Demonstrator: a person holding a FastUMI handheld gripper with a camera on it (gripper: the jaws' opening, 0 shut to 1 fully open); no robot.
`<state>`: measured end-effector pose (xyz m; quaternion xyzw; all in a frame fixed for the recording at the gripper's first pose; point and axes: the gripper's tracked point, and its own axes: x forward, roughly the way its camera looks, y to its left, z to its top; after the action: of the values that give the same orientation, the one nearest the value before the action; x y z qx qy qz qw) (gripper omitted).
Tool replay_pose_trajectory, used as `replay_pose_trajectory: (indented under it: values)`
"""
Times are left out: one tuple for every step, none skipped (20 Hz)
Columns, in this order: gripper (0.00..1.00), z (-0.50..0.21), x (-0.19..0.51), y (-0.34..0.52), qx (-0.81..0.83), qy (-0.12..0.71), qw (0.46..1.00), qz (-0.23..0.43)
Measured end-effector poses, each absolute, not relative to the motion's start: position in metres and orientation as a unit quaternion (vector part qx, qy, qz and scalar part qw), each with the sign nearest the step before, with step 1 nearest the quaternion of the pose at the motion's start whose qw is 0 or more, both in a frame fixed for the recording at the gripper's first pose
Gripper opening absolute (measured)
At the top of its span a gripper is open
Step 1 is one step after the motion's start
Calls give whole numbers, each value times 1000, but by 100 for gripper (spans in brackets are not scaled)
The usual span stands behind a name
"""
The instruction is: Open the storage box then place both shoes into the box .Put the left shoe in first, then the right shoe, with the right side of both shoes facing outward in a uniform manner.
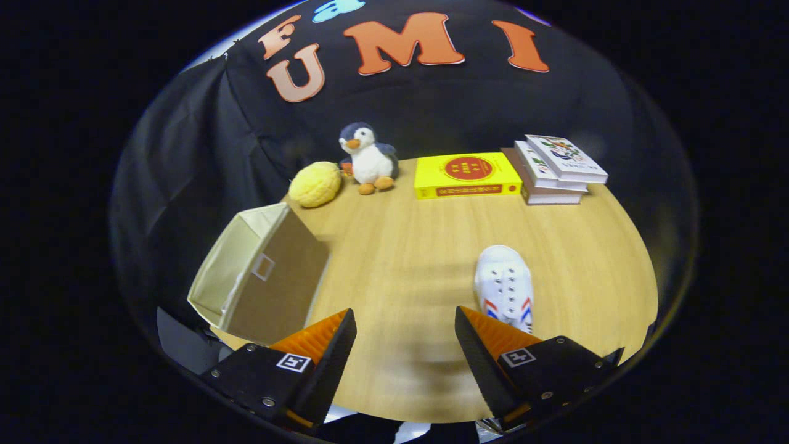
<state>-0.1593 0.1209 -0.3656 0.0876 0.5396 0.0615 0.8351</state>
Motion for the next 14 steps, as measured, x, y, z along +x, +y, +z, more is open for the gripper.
replay_pose_trajectory:
  values:
    - [96, -374, -166, 101, 75, 547, 833, 46]
    - [94, -382, -173, 82, 65, 553, 830, 30]
    - [93, -390, -178, 64, 55, 557, 828, 14]
    - [92, -396, -185, 45, 40, 562, 826, -2]
    - [91, -403, -189, 31, 29, 567, 823, -13]
    - [90, -413, -191, 23, 22, 574, 819, -18]
    - [89, -421, -195, 17, 17, 580, 814, -20]
    - [87, -427, -195, 12, 12, 585, 810, -22]
    - [86, -434, -198, 8, 7, 590, 807, -21]
    - [84, -442, -201, 4, 0, 598, 801, -23]
    - [83, -449, -204, 0, -4, 604, 796, -24]
    - [81, -455, -205, 0, -5, 609, 792, -23]
    - [80, -458, -203, 1, -4, 609, 793, -17]
    - [78, -462, -201, 3, -7, 612, 791, -11]
